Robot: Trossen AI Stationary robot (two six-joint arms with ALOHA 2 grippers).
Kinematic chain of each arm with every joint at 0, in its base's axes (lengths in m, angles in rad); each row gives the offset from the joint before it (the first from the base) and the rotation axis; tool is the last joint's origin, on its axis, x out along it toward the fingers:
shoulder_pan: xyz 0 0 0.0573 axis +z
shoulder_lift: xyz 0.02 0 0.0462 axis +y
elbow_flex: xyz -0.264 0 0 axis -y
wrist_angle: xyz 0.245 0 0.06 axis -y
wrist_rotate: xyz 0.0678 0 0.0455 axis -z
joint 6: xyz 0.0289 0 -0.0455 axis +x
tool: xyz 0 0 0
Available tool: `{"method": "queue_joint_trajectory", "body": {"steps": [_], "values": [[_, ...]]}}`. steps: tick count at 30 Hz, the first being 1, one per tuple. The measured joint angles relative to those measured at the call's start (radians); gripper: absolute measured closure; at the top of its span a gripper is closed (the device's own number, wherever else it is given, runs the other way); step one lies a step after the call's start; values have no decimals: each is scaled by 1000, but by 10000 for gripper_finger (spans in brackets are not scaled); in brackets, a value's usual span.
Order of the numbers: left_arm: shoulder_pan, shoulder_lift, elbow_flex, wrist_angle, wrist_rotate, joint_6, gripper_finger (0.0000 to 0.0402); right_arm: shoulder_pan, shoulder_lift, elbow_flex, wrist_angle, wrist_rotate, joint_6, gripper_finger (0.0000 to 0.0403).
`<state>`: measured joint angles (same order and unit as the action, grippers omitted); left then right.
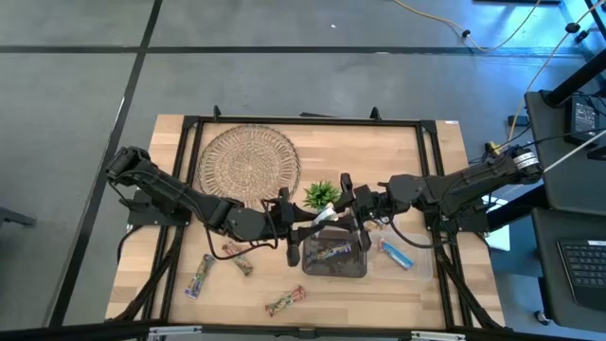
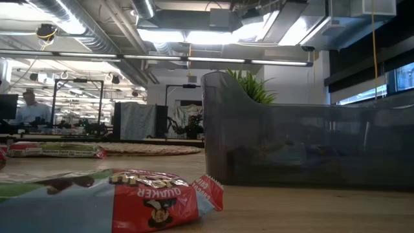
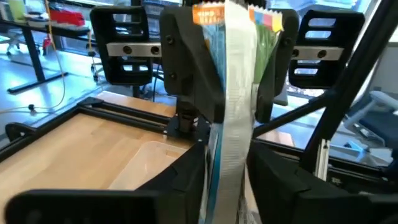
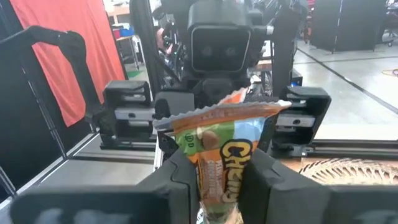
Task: Pick and place Granola Bars by type
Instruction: Put the orange granola bar into the top transparent bin
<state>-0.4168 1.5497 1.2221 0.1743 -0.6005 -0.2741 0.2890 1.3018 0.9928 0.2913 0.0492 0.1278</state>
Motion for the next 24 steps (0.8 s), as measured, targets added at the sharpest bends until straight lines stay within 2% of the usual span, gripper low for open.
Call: {"method": "queue_joint_trajectory", "body": {"steps": [5, 11, 17, 21, 24], "values": [[-1, -27, -1, -139, 8, -2, 249, 0, -4, 0, -56, 0, 29, 328], [-2, -86, -1, -372, 7, -69, 214, 0, -11, 0, -231, 4, 88, 325], [-7, -115, -1, -593, 126, -195, 204, -21, -11, 0, -515, 65, 211, 325], [-15, -113, -1, -664, 234, -218, 207, -50, -11, 0, -746, 135, 317, 324], [-15, -108, -1, -704, 272, -220, 210, -73, -11, 0, -898, 197, 387, 324]]}}
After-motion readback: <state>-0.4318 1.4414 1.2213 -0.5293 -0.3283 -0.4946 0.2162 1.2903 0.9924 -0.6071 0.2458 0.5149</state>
